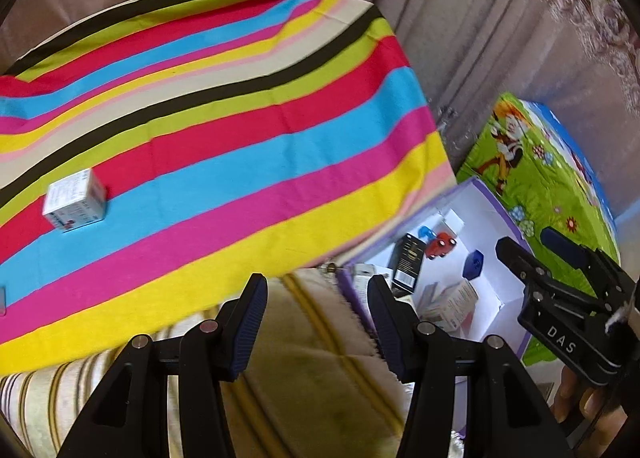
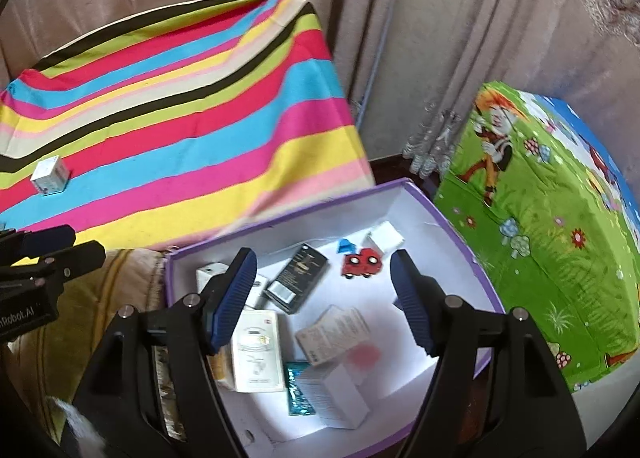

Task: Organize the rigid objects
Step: 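Move both tools back over the white cube and white medicine box, then grasp the white cube box with the left tool, then grasp the white medicine box with right tool while left tool holds the cube, then carry the white cube and medicine box with both tools to the purple-rimmed box, then open both tools to drop the cube and medicine box into the box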

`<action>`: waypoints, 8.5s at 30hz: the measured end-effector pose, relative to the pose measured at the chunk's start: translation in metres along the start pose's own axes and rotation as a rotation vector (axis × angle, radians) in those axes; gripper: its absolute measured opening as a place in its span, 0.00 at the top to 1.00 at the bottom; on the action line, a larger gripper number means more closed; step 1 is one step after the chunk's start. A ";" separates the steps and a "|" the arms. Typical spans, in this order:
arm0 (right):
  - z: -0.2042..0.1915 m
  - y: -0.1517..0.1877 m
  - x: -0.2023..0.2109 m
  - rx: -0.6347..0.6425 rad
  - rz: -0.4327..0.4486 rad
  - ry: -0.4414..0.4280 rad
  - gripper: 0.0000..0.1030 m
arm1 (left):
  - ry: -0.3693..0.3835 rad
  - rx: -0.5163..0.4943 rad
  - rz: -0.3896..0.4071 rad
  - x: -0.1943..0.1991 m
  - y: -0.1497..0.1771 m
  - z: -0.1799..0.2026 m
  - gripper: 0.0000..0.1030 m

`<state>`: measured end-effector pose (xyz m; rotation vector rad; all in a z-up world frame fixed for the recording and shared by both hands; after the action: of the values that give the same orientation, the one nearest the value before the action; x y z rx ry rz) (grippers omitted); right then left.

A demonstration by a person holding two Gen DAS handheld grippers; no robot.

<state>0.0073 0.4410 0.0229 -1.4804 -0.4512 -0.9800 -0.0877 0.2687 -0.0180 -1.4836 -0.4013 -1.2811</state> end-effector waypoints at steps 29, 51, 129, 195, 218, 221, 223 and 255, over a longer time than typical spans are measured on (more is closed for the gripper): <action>-0.163 -0.030 -0.011 0.199 -0.029 -0.268 0.26 | -0.204 0.300 0.050 0.047 0.036 -0.221 0.44; -0.285 -0.042 -0.030 0.292 -0.084 -0.425 0.25 | -0.286 0.482 0.001 0.060 0.064 -0.348 0.44; -0.344 -0.060 -0.077 0.221 -0.023 -0.353 0.28 | -0.243 0.531 0.157 0.031 0.022 -0.295 0.58; -0.041 0.018 0.003 -0.053 -0.044 -0.133 0.28 | 0.022 0.002 0.044 0.022 0.019 -0.019 0.58; 0.062 0.046 0.005 -0.166 -0.067 0.017 0.28 | 0.102 -0.192 -0.076 -0.015 0.026 0.089 0.58; 0.071 0.047 0.005 -0.177 -0.067 0.029 0.28 | 0.105 -0.199 -0.085 -0.018 0.026 0.096 0.58; 0.074 0.049 0.005 -0.180 -0.065 0.038 0.28 | 0.107 -0.203 -0.090 -0.021 0.026 0.102 0.58; 0.102 0.065 0.010 -0.238 -0.077 0.053 0.19 | 0.161 -0.110 -0.210 -0.025 0.053 0.099 0.18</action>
<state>0.0939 0.5226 0.0011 -1.6547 -0.3655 -1.1627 -0.0058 0.3431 -0.0491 -1.4451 -0.3932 -1.5998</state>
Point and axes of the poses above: each gripper's, at about its wrist camera, not at the fingertips, and x roughly against the way its jaws point, z to its right, y to its underside, the point moved 3 cm from there along -x, roughly the way its jaws point, and after that the axes turned 4 degrees about -y, right-handed, at the moved point
